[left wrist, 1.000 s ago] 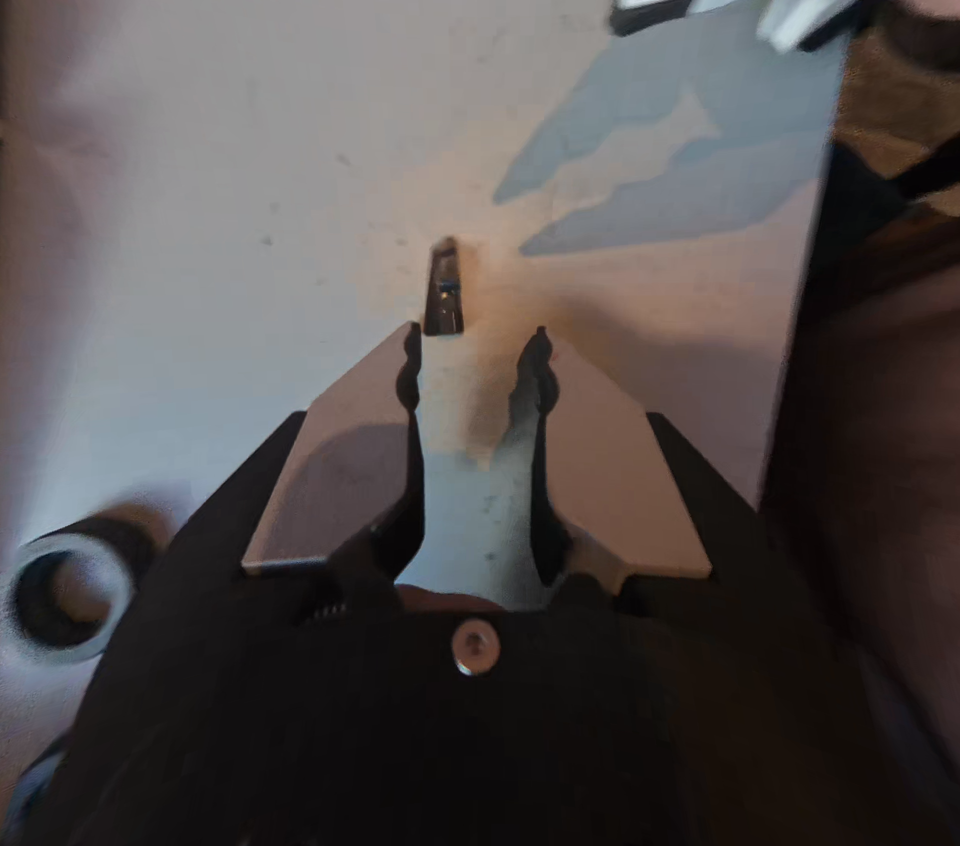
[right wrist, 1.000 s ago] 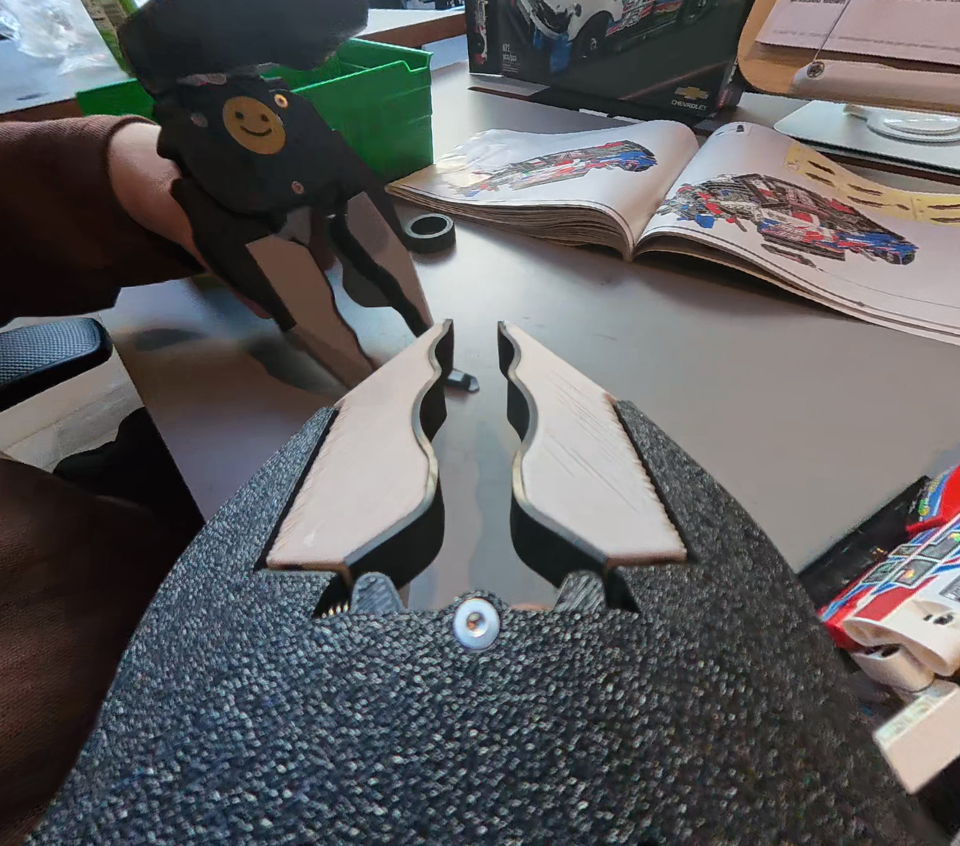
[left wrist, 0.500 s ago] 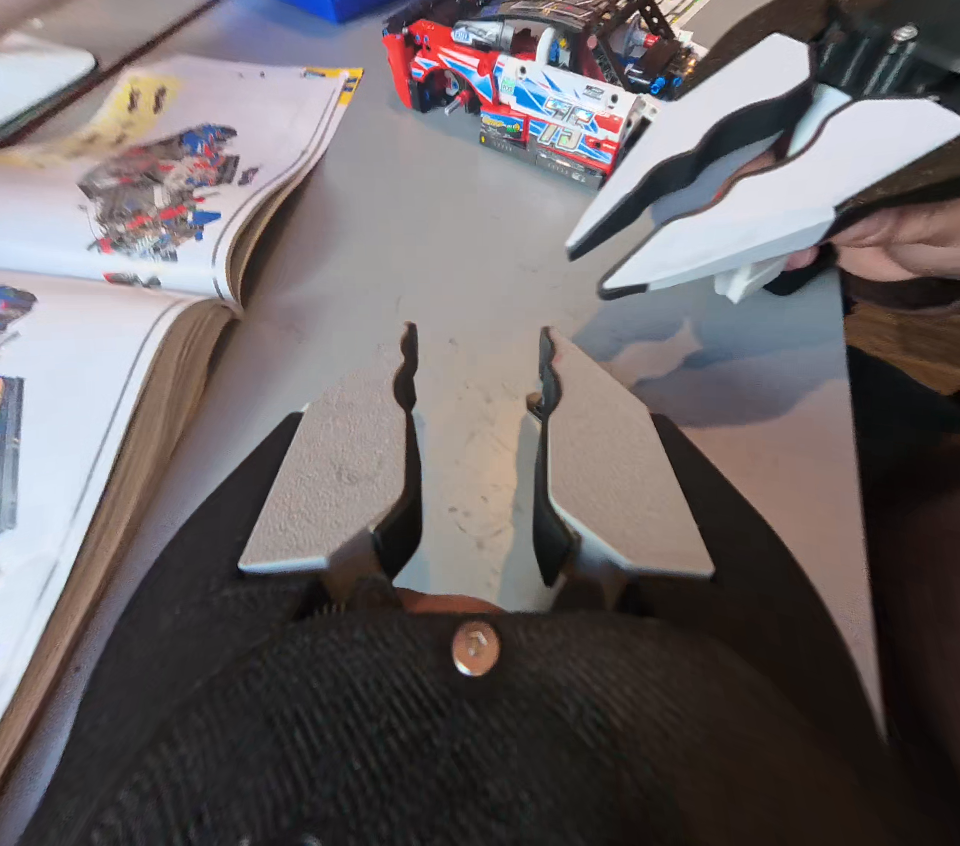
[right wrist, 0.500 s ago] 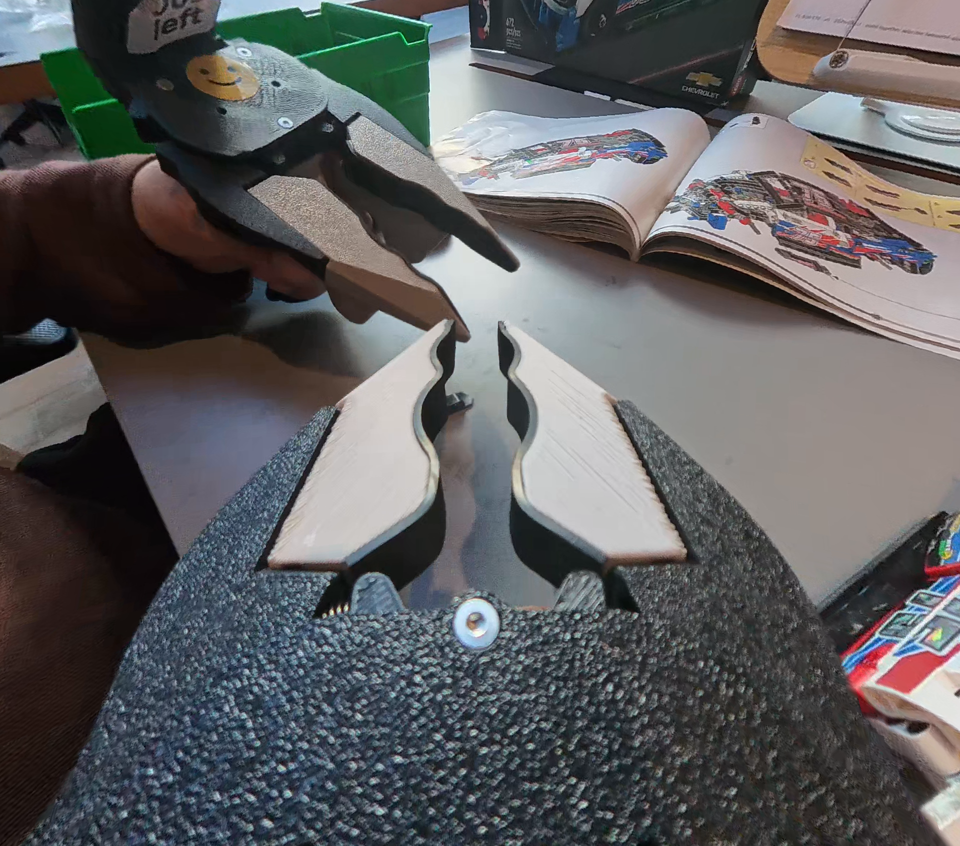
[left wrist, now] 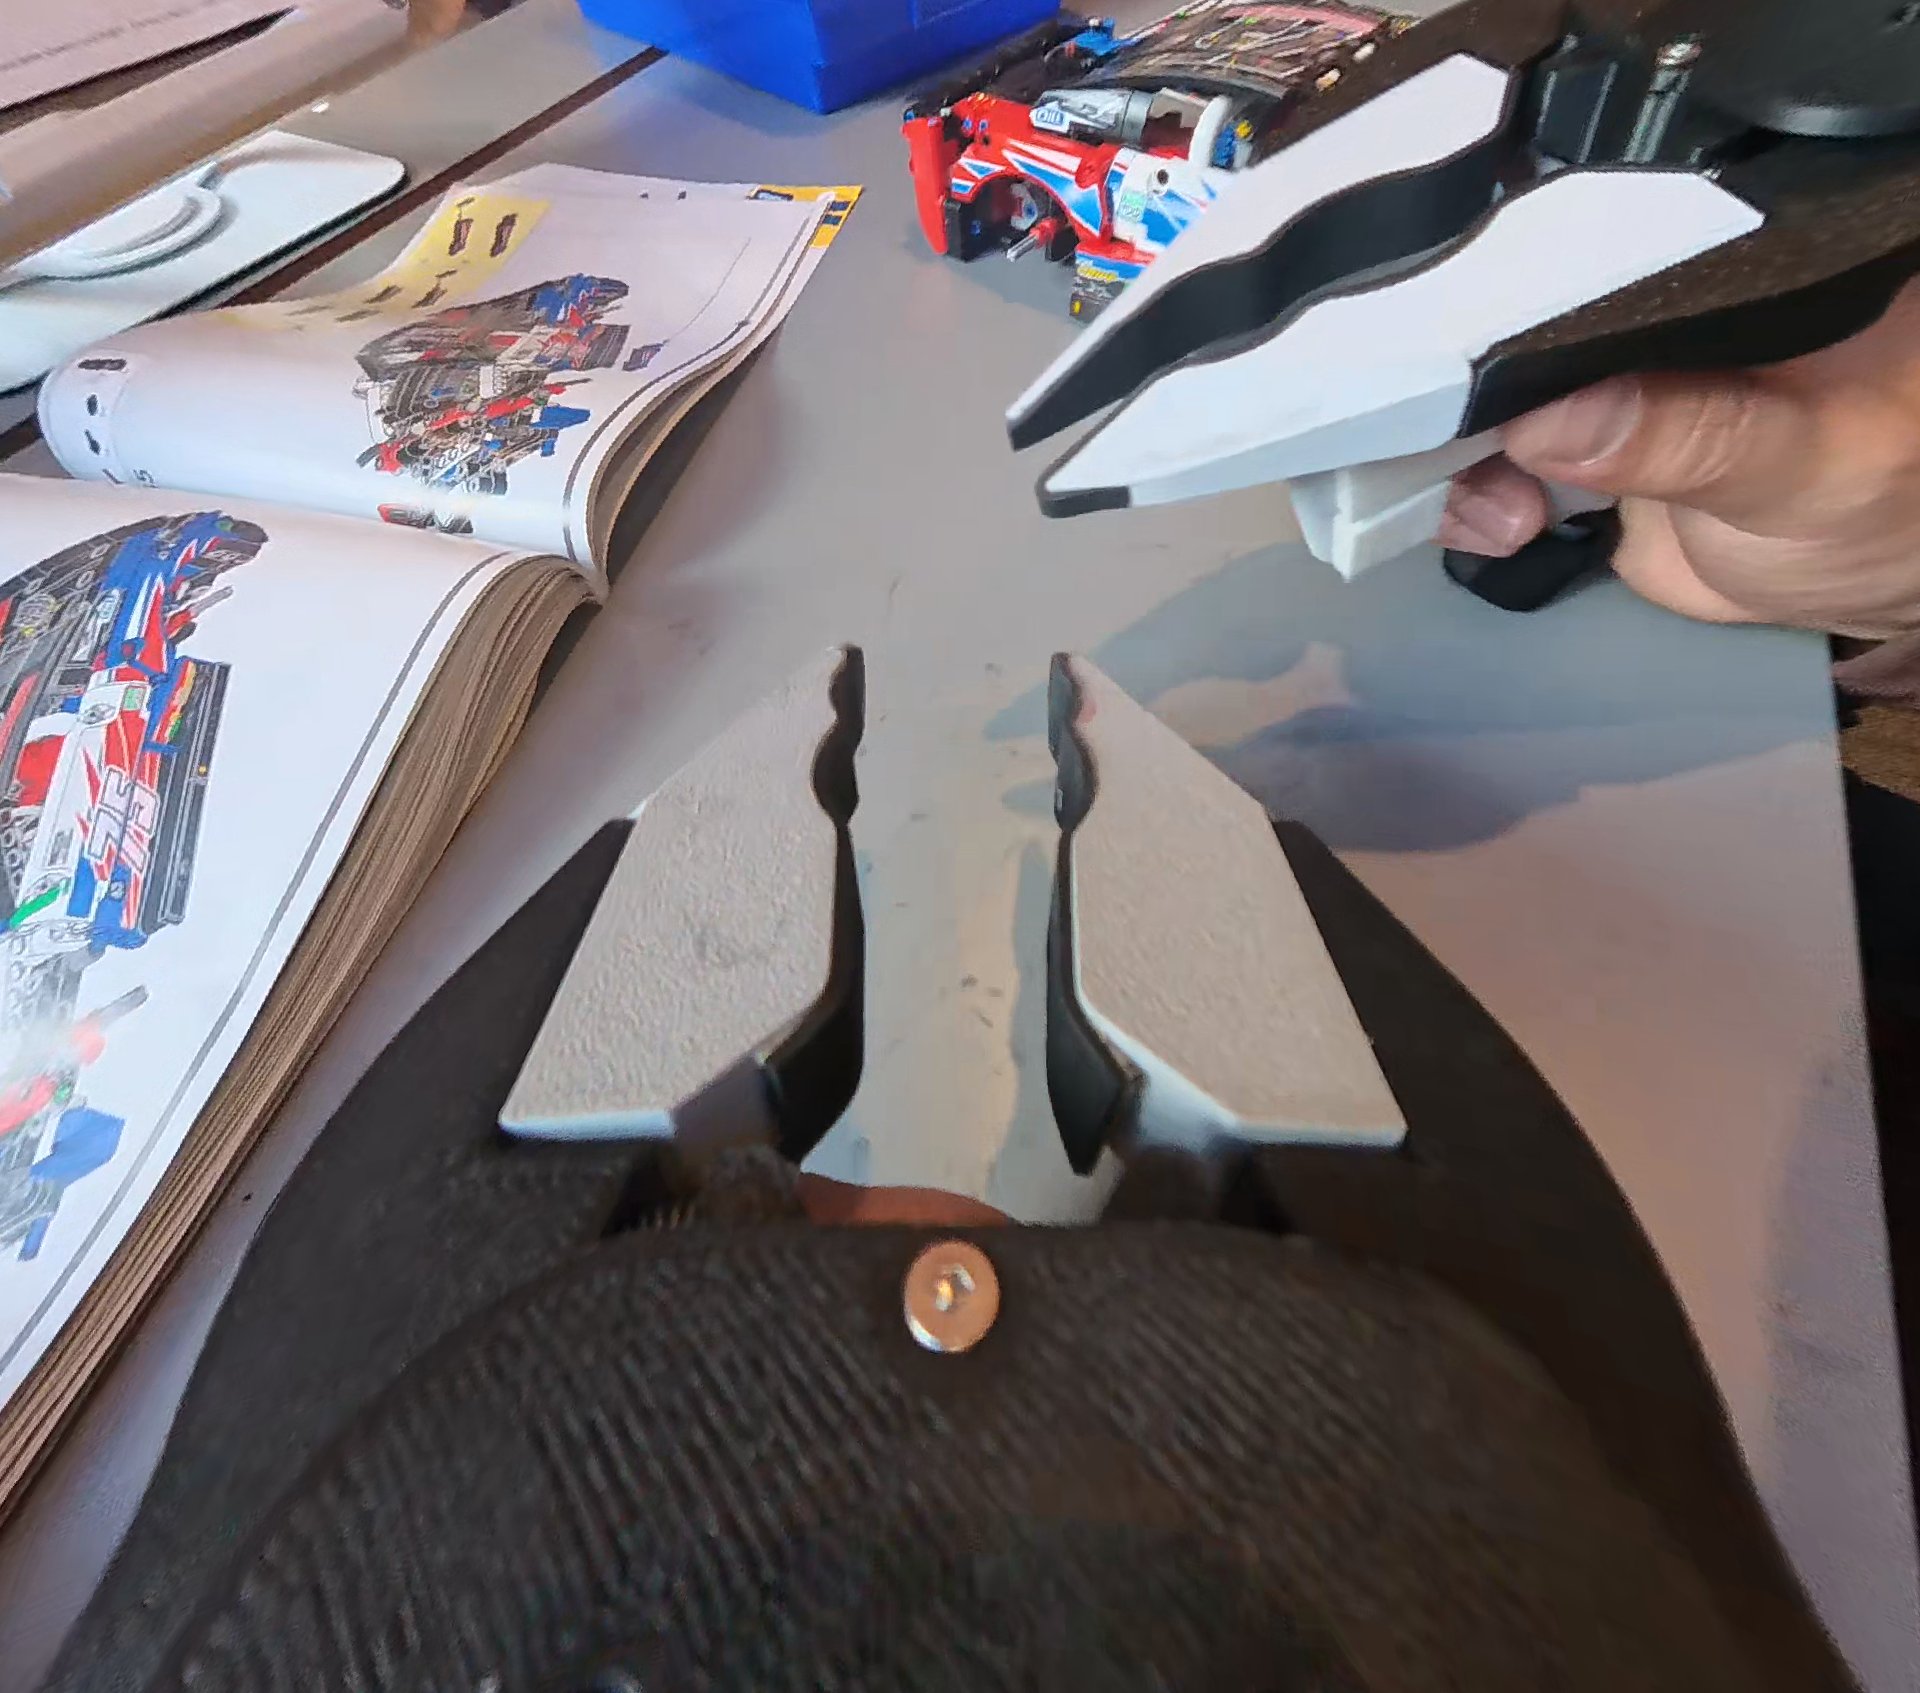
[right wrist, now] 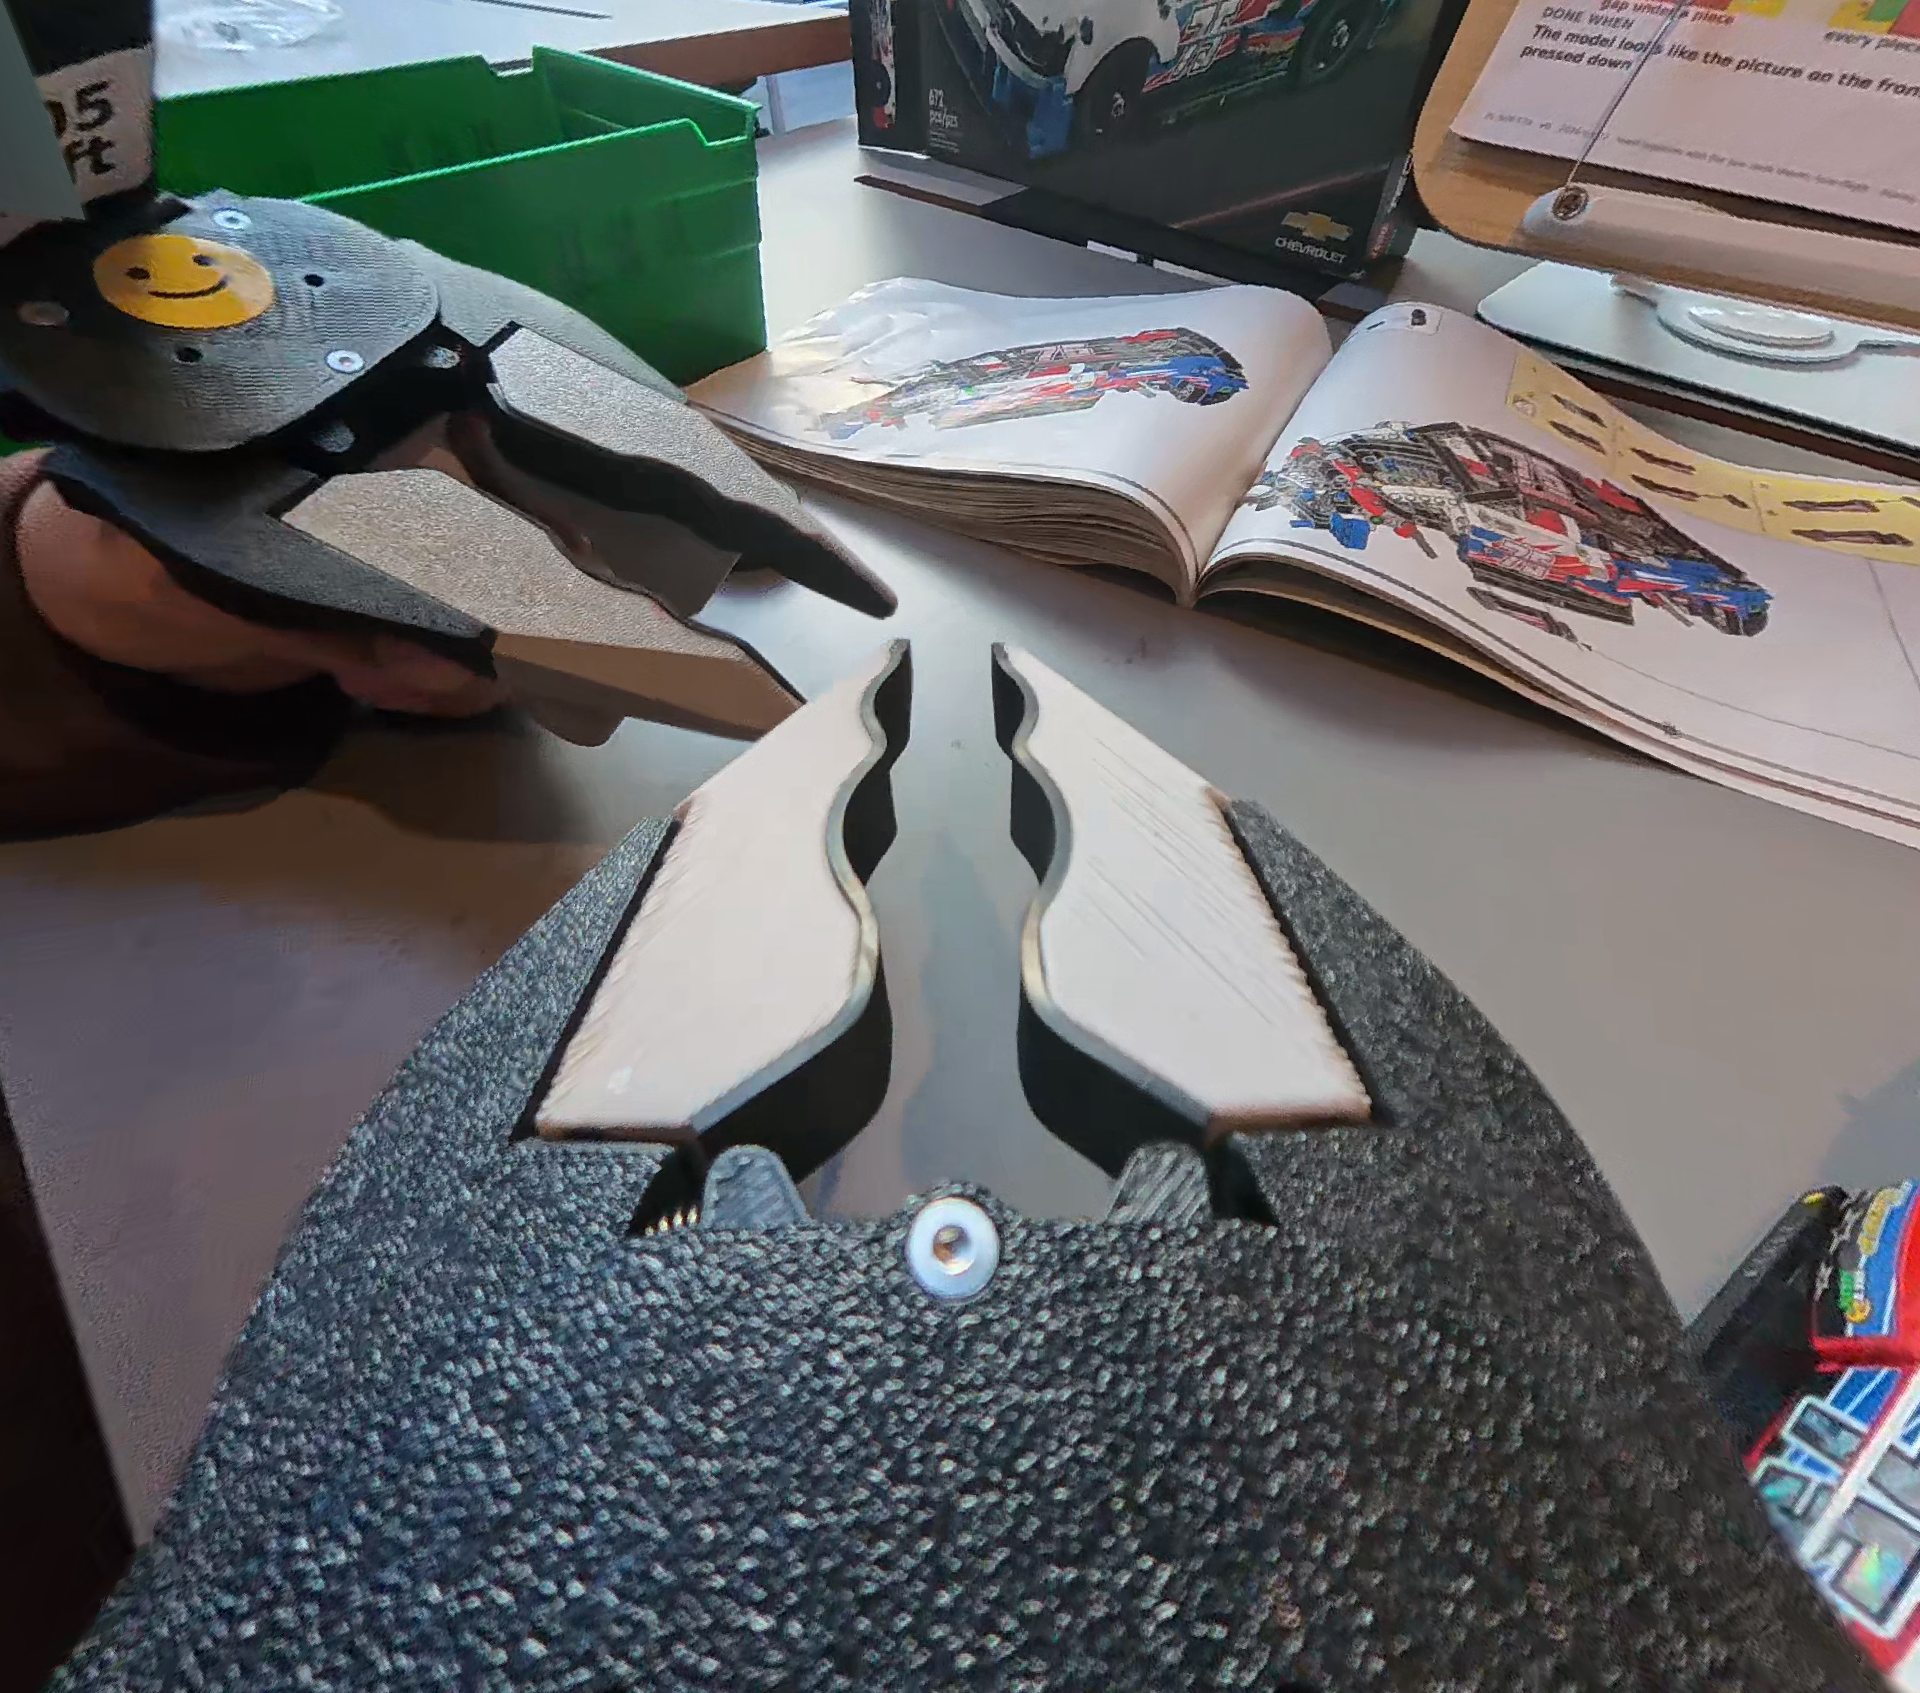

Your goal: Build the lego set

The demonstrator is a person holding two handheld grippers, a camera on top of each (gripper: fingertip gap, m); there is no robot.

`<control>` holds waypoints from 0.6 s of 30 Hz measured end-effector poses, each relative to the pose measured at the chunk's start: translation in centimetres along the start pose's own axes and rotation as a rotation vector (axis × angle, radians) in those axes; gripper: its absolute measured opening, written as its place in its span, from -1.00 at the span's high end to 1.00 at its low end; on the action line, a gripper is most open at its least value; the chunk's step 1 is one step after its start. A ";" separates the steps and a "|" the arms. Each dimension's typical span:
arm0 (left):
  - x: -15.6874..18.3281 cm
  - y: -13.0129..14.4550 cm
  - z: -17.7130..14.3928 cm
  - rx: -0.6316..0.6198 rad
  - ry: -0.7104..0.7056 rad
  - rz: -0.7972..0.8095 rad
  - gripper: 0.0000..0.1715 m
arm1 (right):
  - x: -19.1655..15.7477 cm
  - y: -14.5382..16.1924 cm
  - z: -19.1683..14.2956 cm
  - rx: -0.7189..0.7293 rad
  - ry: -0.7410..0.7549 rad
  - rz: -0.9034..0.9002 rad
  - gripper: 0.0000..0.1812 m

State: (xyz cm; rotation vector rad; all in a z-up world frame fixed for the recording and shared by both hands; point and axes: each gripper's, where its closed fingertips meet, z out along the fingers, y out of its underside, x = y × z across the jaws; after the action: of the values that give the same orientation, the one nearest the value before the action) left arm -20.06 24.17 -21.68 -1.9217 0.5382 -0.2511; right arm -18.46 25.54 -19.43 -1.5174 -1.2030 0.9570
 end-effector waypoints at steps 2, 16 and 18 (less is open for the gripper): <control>0.2 0.1 0.1 -0.007 -0.007 0.027 0.63 | 0.0 0.0 0.5 -0.010 0.005 -0.017 0.83; 0.9 0.5 0.7 -0.047 0.015 0.082 0.65 | -0.1 -0.6 0.5 0.029 -0.013 -0.022 0.81; 0.9 0.5 0.9 -0.048 0.021 0.078 0.66 | -0.4 -0.5 0.6 0.019 -0.032 -0.024 0.80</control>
State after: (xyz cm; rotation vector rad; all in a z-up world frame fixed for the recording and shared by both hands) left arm -19.01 24.28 -22.53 -1.9419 0.6371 -0.2098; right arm -19.25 25.33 -19.11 -1.4747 -1.2285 0.9774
